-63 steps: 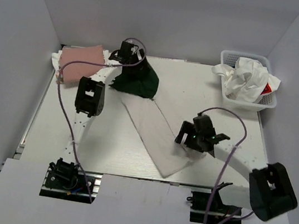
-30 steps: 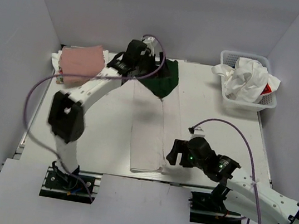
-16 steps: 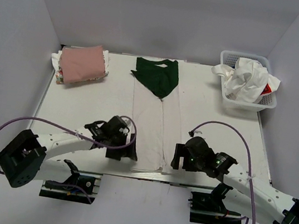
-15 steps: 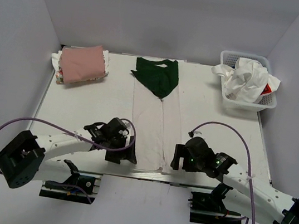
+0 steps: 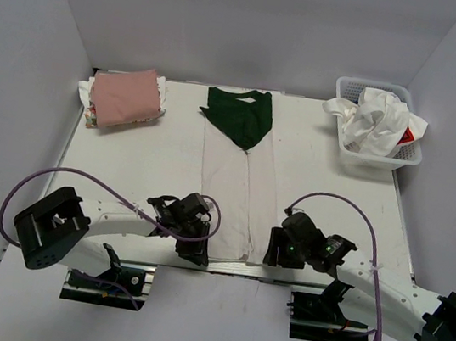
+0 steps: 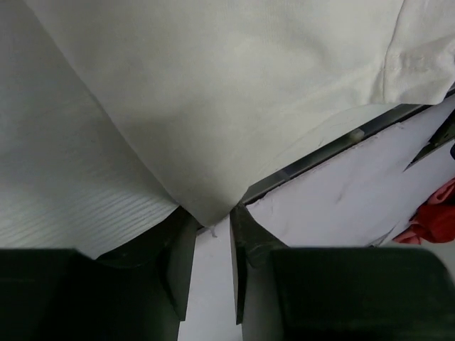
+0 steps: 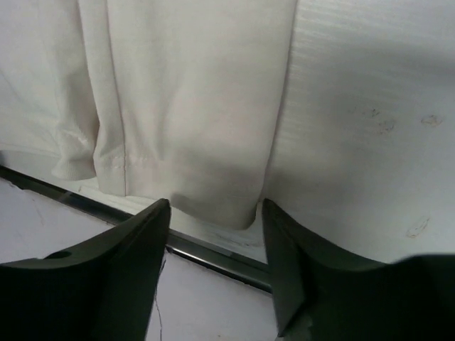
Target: Fold and stack the t-shirts
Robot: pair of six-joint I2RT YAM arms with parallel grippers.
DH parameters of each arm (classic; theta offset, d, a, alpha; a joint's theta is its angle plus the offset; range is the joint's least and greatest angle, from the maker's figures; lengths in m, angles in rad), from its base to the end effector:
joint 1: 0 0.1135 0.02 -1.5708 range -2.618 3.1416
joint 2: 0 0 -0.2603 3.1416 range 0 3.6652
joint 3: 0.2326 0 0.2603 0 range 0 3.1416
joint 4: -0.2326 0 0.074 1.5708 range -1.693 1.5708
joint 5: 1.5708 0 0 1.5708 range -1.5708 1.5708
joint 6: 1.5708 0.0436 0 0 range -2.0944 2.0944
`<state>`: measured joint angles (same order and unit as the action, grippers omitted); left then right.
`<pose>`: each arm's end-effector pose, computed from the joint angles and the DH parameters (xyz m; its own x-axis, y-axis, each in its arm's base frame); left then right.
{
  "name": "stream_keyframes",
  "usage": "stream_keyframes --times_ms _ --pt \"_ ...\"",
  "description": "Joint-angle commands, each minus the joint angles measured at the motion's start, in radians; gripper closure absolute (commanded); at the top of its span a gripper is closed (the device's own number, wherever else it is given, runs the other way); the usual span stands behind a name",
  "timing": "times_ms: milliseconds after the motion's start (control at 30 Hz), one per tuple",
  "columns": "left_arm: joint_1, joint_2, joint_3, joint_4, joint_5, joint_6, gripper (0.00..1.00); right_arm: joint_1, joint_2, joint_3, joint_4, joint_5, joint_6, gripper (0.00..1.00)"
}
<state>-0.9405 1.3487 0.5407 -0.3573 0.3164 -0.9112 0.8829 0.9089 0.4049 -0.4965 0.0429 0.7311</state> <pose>0.1226 -0.1910 0.1197 -0.9958 0.0906 -0.0158 0.0868 0.8691 -0.4869 0.1121 0.1334 0.1501 -0.9034 -0.0486 -0.4260 -0.2068 0.9197 0.3336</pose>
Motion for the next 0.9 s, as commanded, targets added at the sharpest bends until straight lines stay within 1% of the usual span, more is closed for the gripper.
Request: stream_keyframes --times_ms 0,33,67,133,200,233,267,333,367,400,433,533,600,633,700,767,800,833,867 --pt "-0.011 0.02 0.019 -0.025 -0.094 0.008 0.64 -0.004 -0.015 -0.02 0.022 -0.026 0.031 0.42" --pt "-0.011 0.02 0.028 -0.025 -0.106 0.017 0.67 -0.004 -0.015 -0.02 0.029 -0.026 0.028 0.51" --pt "-0.011 0.03 0.037 -0.038 -0.115 0.017 0.77 -0.002 -0.01 -0.02 0.041 -0.026 0.031 0.54" --pt "-0.011 0.03 0.07 -0.052 -0.128 0.027 0.87 -0.005 0.005 -0.018 0.058 -0.024 0.027 0.62" --pt "-0.011 0.03 0.07 -0.052 -0.146 0.028 0.98 -0.005 0.027 -0.014 0.067 -0.02 0.019 0.71" --pt "-0.011 0.017 0.07 -0.04 -0.157 0.028 1.0 -0.004 0.033 -0.009 0.084 -0.02 0.011 0.75" --pt "-0.011 0.017 0.07 -0.025 -0.178 0.028 1.0 -0.004 0.035 -0.002 0.096 -0.02 0.004 0.84" --pt "-0.011 0.007 0.085 -0.016 -0.178 0.028 1.0 -0.004 0.042 0.015 0.108 -0.008 -0.004 0.9" --pt "-0.011 0.007 0.094 -0.003 -0.189 0.028 1.0 -0.005 0.042 0.018 0.116 -0.002 -0.01 0.96" --pt "-0.011 -0.003 0.108 0.01 -0.189 0.037 1.0 -0.005 0.03 0.023 0.134 0.014 -0.009 0.98" --pt "-0.011 -0.013 0.108 0.011 -0.189 0.037 1.0 -0.005 0.028 0.04 0.134 0.028 -0.01 1.0" --pt "-0.011 -0.06 0.133 0.012 -0.218 0.037 1.0 -0.007 0.027 0.095 0.124 0.103 -0.015 1.0" --pt "0.012 -0.083 0.162 -0.009 -0.244 0.046 1.0 -0.013 0.033 0.147 0.125 0.147 -0.015 1.0" --pt "0.012 -0.083 0.174 -0.009 -0.314 0.046 1.0 -0.018 0.056 0.159 0.131 0.164 -0.019 1.0" --pt "0.026 -0.083 0.223 -0.043 -0.358 0.046 1.0 -0.032 0.082 0.219 0.138 0.21 -0.036 1.0" --pt "0.054 -0.05 0.293 -0.075 -0.437 0.055 1.0 -0.061 0.146 0.25 0.167 0.242 -0.051 1.0" --pt "0.066 -0.033 0.32 -0.086 -0.46 0.055 1.0 -0.07 0.184 0.311 0.177 0.268 -0.062 1.0" --pt "0.095 0.01 0.374 -0.097 -0.508 0.072 1.0 -0.097 0.221 0.336 0.197 0.316 -0.061 1.0" --pt "0.115 0.035 0.405 -0.097 -0.517 0.083 1.0 -0.107 0.238 0.38 0.211 0.337 -0.067 1.0"
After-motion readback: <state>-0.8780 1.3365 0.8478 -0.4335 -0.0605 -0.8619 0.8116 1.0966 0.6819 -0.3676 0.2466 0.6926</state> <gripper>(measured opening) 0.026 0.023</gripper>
